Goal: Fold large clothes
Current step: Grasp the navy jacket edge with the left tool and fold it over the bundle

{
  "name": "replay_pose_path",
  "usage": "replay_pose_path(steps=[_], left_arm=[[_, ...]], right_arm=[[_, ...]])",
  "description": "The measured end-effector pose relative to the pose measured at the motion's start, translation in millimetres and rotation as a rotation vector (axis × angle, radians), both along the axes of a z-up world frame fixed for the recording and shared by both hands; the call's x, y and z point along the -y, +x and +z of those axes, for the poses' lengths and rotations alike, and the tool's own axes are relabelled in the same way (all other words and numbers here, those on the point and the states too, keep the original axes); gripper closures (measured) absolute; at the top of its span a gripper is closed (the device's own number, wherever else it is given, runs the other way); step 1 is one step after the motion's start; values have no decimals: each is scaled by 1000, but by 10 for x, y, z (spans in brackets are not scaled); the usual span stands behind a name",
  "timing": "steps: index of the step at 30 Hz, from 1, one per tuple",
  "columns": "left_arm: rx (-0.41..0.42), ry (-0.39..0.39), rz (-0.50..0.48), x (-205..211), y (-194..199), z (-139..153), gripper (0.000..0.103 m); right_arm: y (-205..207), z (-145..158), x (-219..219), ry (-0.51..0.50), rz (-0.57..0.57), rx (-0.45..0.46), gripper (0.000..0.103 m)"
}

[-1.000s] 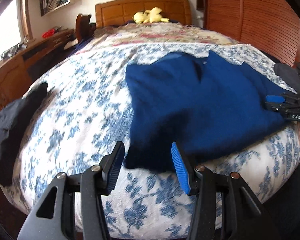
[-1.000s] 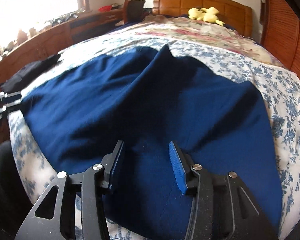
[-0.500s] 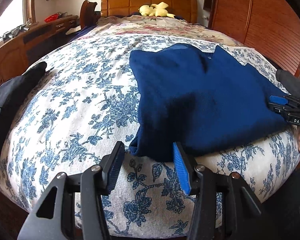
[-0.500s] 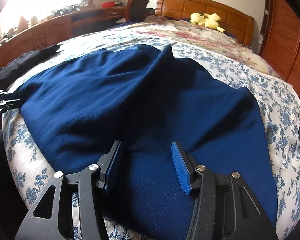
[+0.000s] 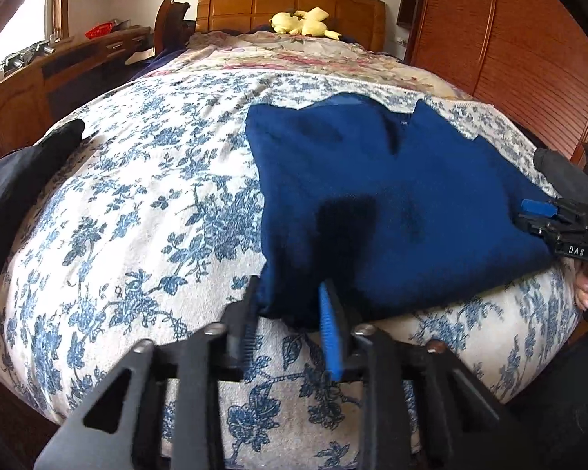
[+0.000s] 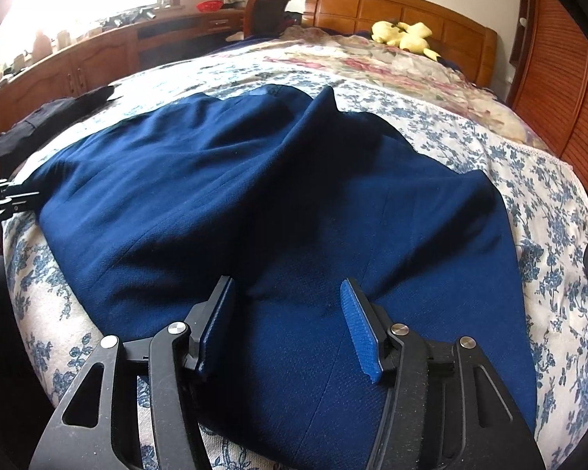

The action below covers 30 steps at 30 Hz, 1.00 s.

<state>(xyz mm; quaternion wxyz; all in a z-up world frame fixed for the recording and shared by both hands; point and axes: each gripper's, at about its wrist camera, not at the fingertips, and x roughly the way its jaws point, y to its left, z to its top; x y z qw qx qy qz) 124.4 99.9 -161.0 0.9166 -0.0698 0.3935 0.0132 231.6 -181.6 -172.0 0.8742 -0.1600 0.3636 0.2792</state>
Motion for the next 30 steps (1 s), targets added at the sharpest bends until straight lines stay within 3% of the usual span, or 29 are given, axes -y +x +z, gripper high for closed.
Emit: replay_pose_path(steps=[4,13,19,30], left_arm=[[24,24,3,60,-4,126,92],[139,51,-25,329,95,596,95],[205,76,-122,809,317,912,98],[269,25,-350,2005,766,1388,99]], right_arm=[[-34,27,39,10,3,-1,46],[-50,96,273,40,-17,-4,46],[-77,177,522,70,-49,6,46],[-222,309,1058,131,-107,21,46]])
